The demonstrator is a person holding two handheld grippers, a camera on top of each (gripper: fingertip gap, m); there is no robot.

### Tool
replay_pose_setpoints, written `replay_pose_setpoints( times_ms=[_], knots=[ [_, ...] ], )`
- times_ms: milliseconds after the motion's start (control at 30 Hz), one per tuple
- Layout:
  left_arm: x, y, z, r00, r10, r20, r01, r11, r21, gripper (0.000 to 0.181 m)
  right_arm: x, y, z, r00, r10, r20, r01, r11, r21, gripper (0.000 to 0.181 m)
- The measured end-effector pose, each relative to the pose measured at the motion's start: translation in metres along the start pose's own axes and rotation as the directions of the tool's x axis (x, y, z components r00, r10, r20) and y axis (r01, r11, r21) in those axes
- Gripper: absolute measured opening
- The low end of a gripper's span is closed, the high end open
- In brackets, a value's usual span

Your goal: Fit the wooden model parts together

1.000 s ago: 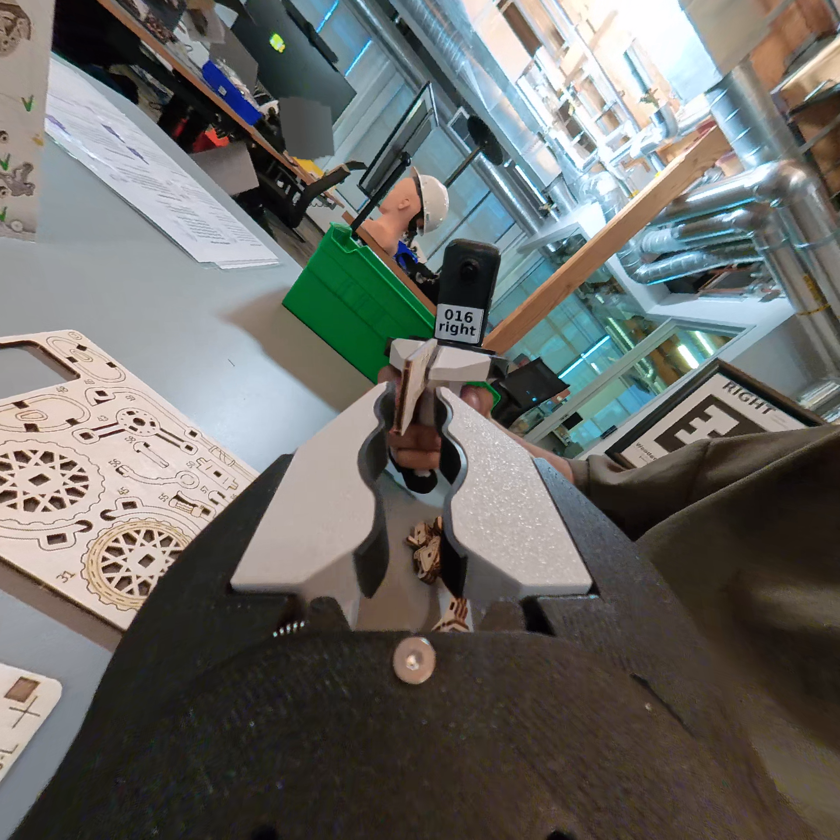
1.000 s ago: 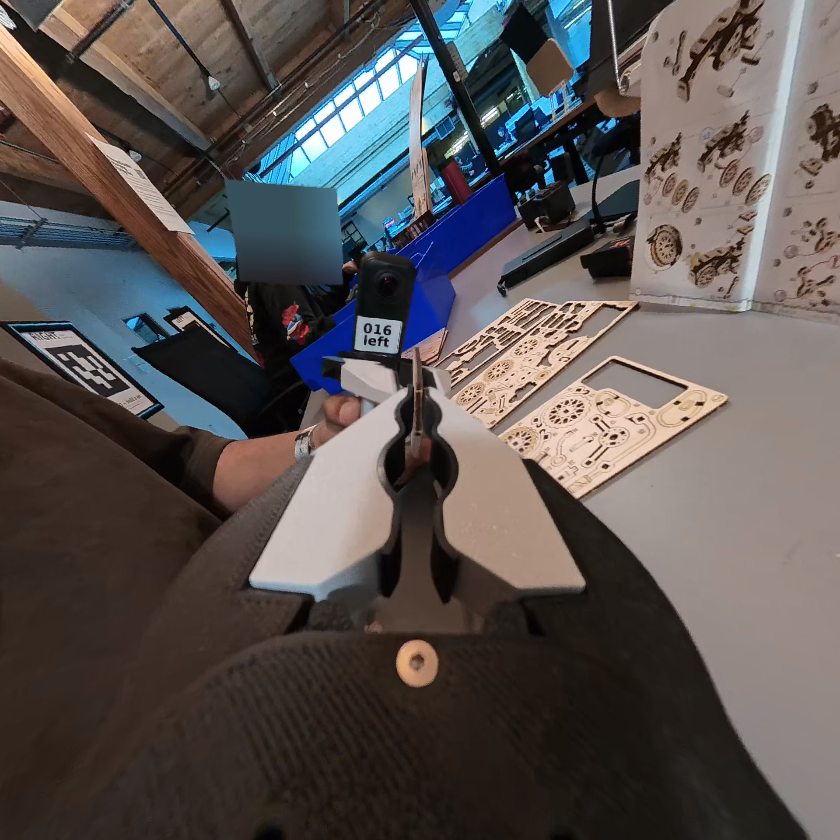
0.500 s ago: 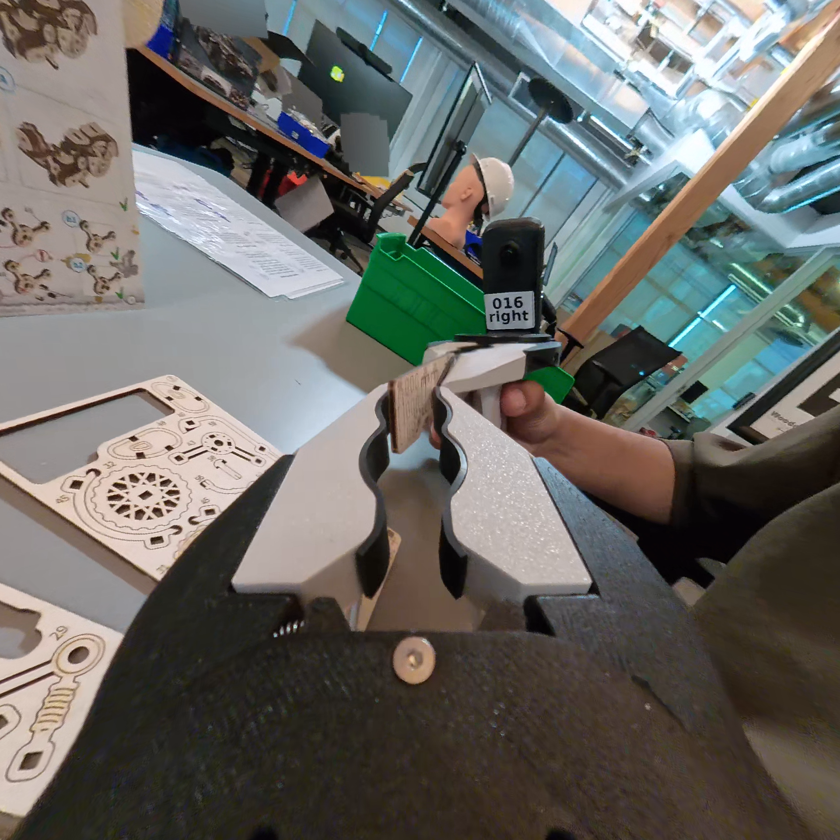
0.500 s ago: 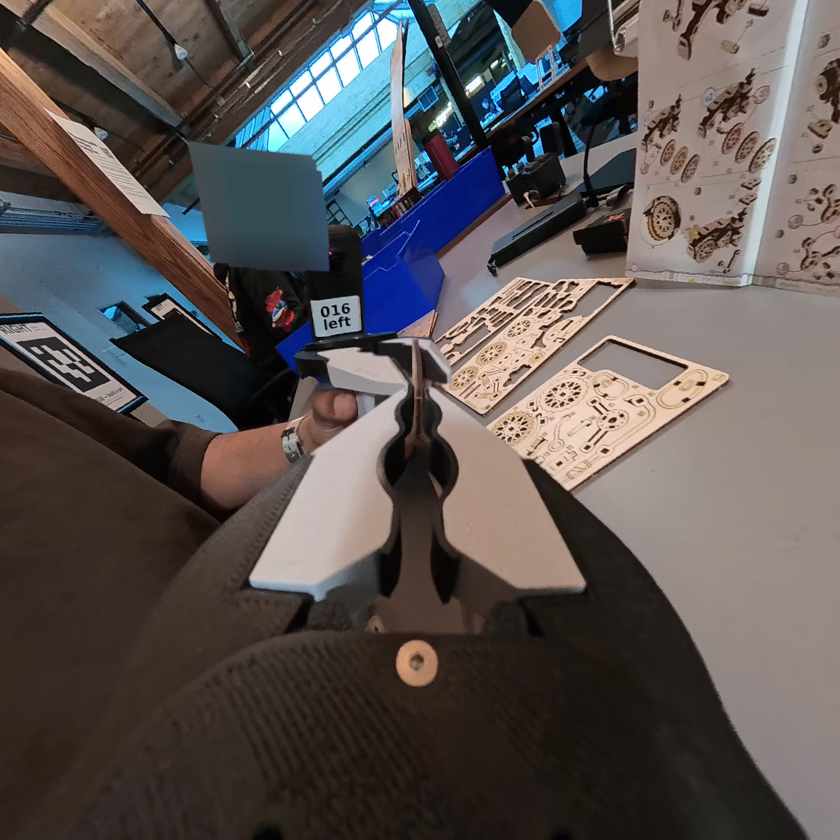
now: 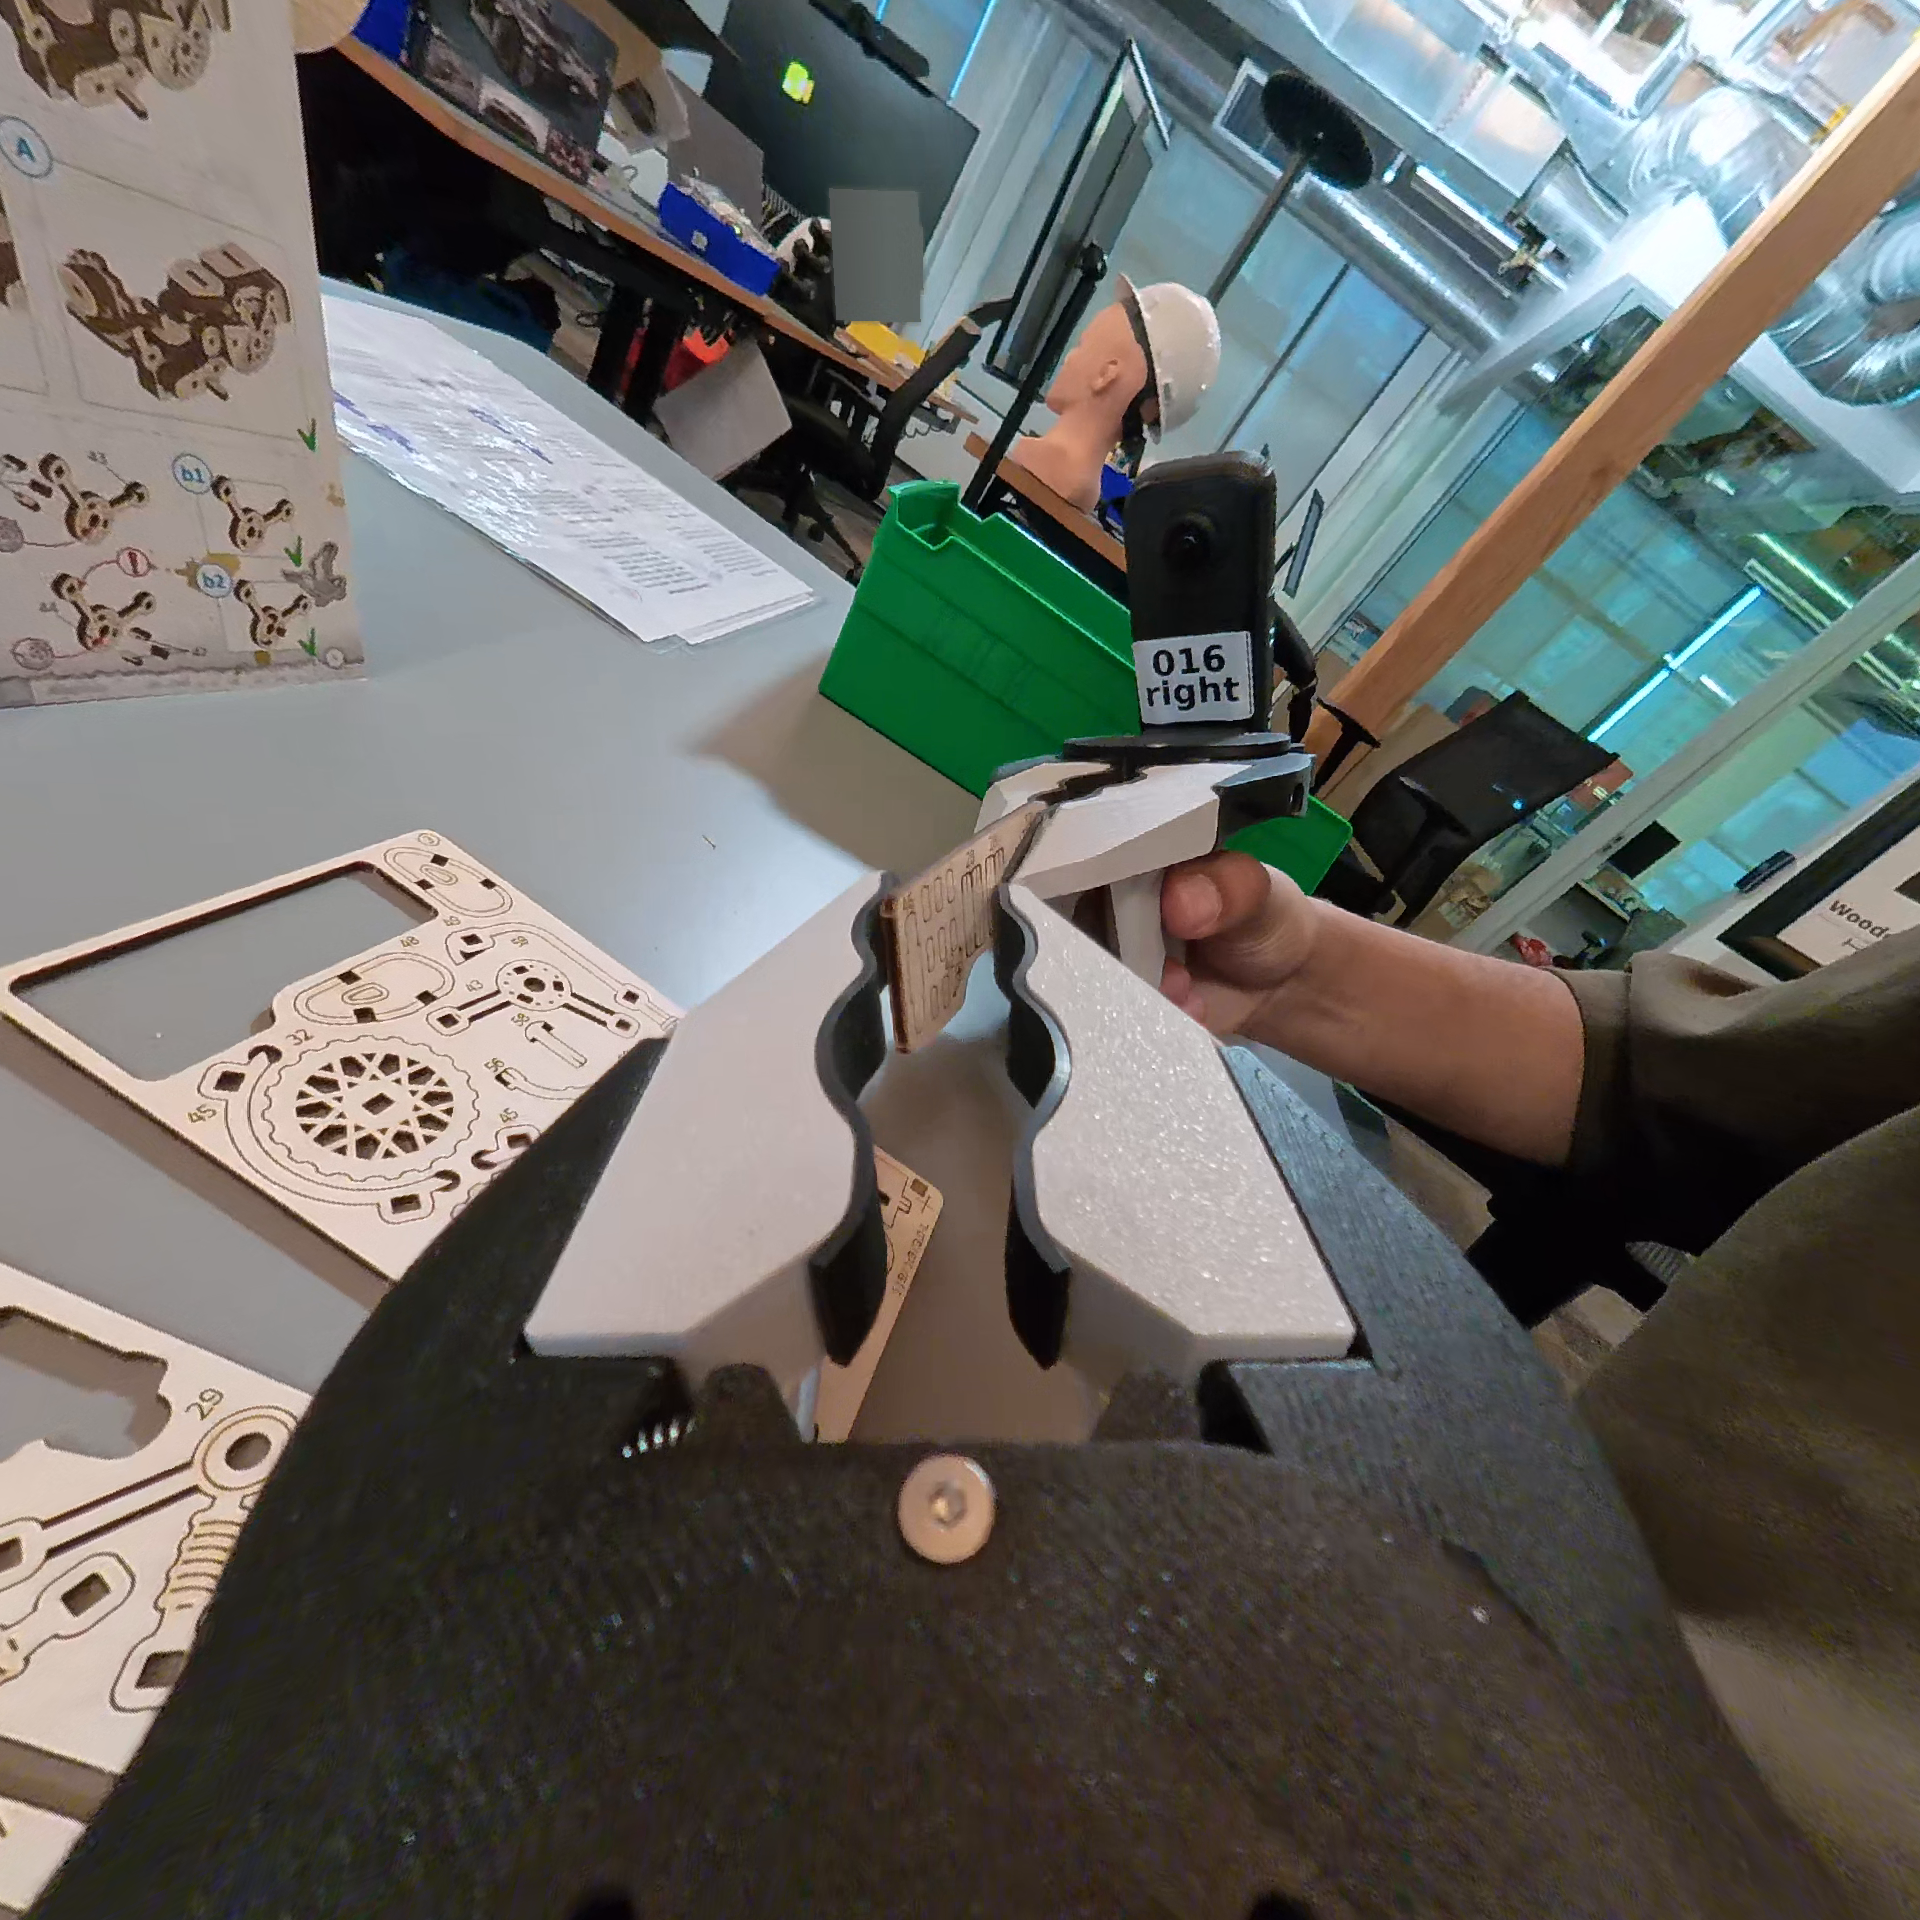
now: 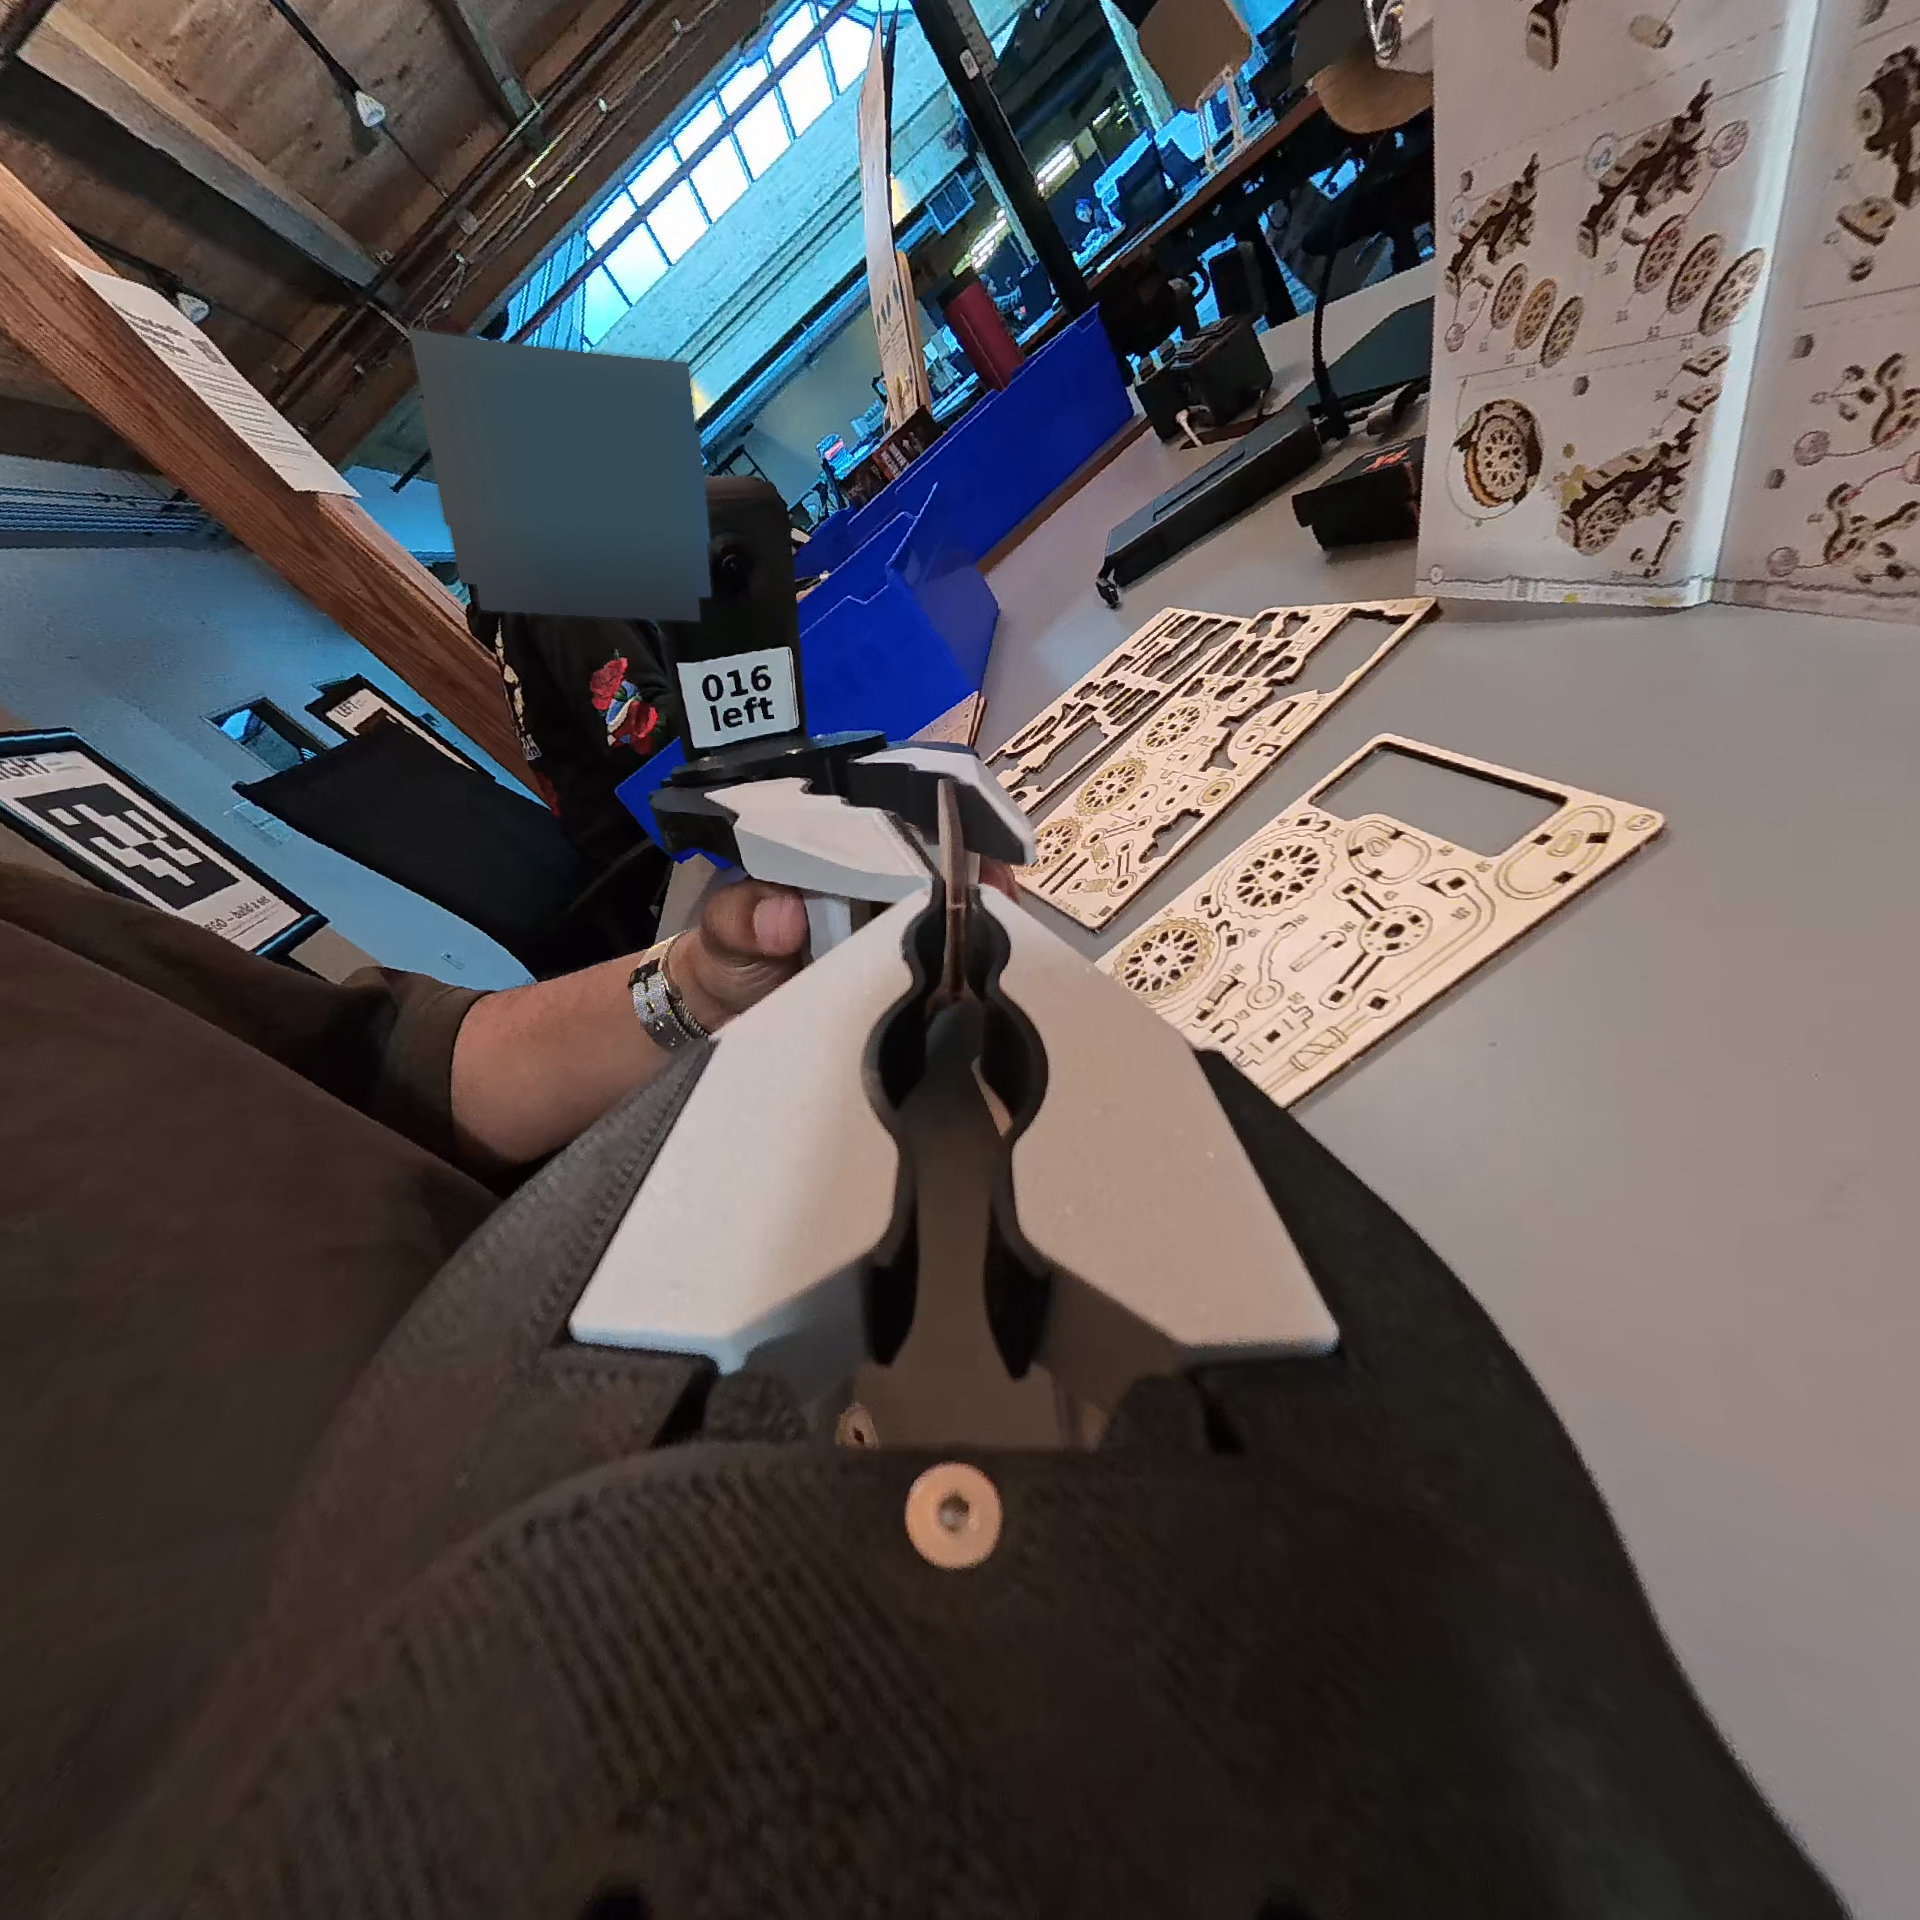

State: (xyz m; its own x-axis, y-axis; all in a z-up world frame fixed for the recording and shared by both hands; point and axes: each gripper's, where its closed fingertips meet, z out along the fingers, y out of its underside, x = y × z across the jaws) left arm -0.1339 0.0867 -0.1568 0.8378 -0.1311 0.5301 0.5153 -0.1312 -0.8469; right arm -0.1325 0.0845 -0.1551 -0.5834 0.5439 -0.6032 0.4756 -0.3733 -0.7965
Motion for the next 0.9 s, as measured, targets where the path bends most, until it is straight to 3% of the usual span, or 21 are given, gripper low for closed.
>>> replay_pose_setpoints(
  times_ms=[567,600,633,667,733,833,900],
  knots=[
    [-0.009,-0.001,0.001,0.991,0.036,0.127,-0.036,0.999,-0.003,0.007,0.006,0.001,0.001,0.997,-0.031,-0.074,0.029,0.999,-0.019,0.001],
    [-0.025,0.000,-0.001,0.970,0.040,0.240,-0.038,0.999,-0.013,0.000,-0.014,0.007,0.005,0.998,-0.045,0.053,0.047,0.998,-0.050,0.001],
    [-0.032,0.000,-0.002,0.961,0.053,0.270,-0.050,0.999,-0.019,0.000,-0.038,0.018,0.014,0.988,-0.015,0.156,0.032,0.994,-0.102,0.000],
    [-0.028,-0.005,-0.002,0.977,0.015,0.214,-0.019,1.000,0.015,0.000,-0.050,0.032,0.026,0.985,-0.065,0.157,0.090,0.983,-0.159,0.000],
    [-0.020,-0.014,-0.007,0.986,-0.053,0.156,0.042,0.996,0.077,0.000,-0.044,0.048,0.037,0.948,-0.314,0.046,0.316,0.921,-0.227,0.000],
    [-0.019,-0.014,-0.007,0.985,-0.021,0.172,0.011,0.998,0.054,0.000,-0.031,0.018,0.021,0.978,-0.209,0.003,0.207,0.967,-0.145,0.000],
    [-0.020,-0.012,-0.005,0.985,-0.026,0.171,0.018,0.999,0.047,0.000,-0.017,-0.001,0.005,0.974,-0.219,-0.061,0.214,0.973,-0.088,0.000]
  ],
)
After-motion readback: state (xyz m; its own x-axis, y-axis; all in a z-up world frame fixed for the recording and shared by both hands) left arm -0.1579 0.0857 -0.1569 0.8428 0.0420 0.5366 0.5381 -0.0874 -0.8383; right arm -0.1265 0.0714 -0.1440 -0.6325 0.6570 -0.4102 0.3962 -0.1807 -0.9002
